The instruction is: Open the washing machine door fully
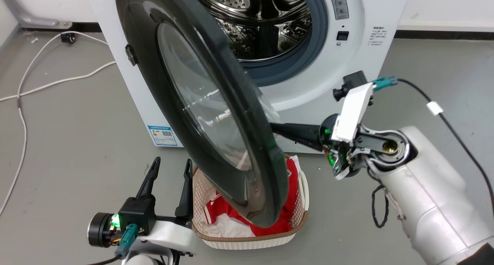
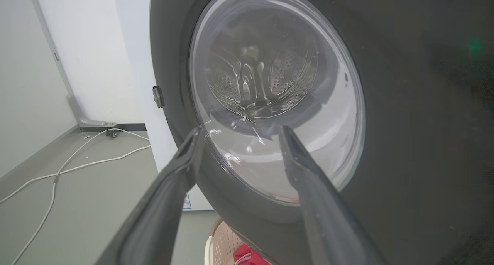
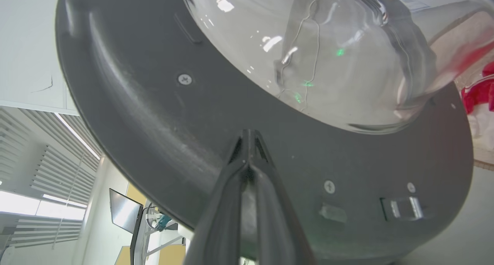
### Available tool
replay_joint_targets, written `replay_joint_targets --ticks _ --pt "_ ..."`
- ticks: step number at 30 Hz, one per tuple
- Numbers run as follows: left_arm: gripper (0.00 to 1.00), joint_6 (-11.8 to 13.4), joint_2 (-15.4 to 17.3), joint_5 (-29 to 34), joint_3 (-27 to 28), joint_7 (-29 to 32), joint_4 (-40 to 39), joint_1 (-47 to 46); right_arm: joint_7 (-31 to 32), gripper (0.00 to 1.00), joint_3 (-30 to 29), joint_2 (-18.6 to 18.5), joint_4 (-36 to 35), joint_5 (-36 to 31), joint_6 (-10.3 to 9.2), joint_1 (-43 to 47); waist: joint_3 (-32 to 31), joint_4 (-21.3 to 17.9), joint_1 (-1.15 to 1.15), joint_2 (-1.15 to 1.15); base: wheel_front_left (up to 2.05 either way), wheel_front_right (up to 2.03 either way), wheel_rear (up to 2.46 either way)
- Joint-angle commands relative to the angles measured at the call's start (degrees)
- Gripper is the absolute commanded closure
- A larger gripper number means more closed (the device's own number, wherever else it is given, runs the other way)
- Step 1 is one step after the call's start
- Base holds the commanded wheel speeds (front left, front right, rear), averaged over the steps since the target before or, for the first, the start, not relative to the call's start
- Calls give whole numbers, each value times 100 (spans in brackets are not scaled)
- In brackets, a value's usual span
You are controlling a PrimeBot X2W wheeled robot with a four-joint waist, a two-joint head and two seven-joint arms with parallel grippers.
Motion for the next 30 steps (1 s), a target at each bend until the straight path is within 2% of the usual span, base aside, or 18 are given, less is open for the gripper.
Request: replay_joint_targets --ticks 1,9,15,24,30 --pt "0 4 -2 -8 3 -13 3 83 -16 100 36 76 -78 22 14 125 -14 4 1 0 0 0 0" --pt "0 33 -3 -42 -40 -13 6 136 -199 100 117 181 -423 53 14 444 -74 8 1 0 0 0 0" --pt "0 57 -2 -71 -74 -13 -17 141 -513 100 -24 95 -566 142 14 660 -68 19 1 0 0 0 0" --pt "0 69 -2 -89 -20 -13 36 99 -1969 100 -544 -74 -670 -151 14 995 -102 -63 1 0 0 0 0" --pt "0 85 -2 -122 -102 -13 111 151 -3082 100 -972 -350 -896 -386 14 1732 -265 8 1 0 0 0 0"
